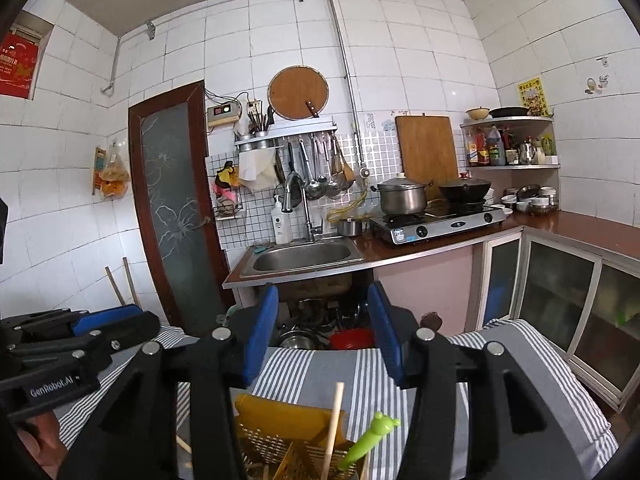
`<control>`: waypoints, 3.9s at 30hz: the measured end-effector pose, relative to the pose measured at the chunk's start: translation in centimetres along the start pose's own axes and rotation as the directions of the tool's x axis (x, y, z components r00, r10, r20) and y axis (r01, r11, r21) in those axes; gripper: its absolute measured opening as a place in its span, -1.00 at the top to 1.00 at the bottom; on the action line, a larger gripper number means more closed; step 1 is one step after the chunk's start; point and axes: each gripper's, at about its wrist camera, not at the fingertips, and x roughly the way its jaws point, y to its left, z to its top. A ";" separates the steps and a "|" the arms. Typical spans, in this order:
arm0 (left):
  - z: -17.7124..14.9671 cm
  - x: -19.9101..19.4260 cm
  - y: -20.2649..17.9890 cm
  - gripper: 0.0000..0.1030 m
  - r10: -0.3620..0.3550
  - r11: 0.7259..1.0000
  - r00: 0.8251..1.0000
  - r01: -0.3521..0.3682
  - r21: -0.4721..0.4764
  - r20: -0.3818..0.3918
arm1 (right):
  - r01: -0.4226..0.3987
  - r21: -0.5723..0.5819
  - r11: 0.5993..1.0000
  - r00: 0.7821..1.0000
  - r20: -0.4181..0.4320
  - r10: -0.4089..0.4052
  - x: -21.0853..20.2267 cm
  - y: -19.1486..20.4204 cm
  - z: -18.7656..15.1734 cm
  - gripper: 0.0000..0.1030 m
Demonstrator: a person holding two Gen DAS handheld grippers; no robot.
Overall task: Organize utensils
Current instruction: 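Open both tools to release the chopsticks into the basket, then move both open tools down toward the last two wooden chopsticks on the cloth, then close the left tool on one chopstick while the right tool grasps the other chopstick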
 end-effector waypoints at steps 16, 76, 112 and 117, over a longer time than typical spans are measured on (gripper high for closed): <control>-5.5 -9.2 4.9 0.06 0.150 0.988 0.989 -0.149 -0.045 0.020 | 0.076 -0.029 0.997 0.996 -0.036 -0.077 -11.1 -0.9 -2.6 0.07; -26.9 -0.7 3.6 -0.04 0.033 0.998 0.866 -0.053 -0.026 -0.500 | -0.040 -0.035 0.999 0.794 -0.607 0.010 -8.0 5.7 -23.9 -0.09; -22.5 4.2 5.1 0.91 0.019 0.999 0.849 0.001 0.038 -0.528 | -0.049 -0.074 0.996 0.709 -0.705 -0.017 -0.2 8.7 -23.2 0.89; -20.9 2.1 5.1 0.91 -0.006 1.000 0.882 -0.001 -0.015 -0.471 | -0.071 -0.046 0.996 0.776 -0.630 0.027 -2.4 7.5 -20.1 0.89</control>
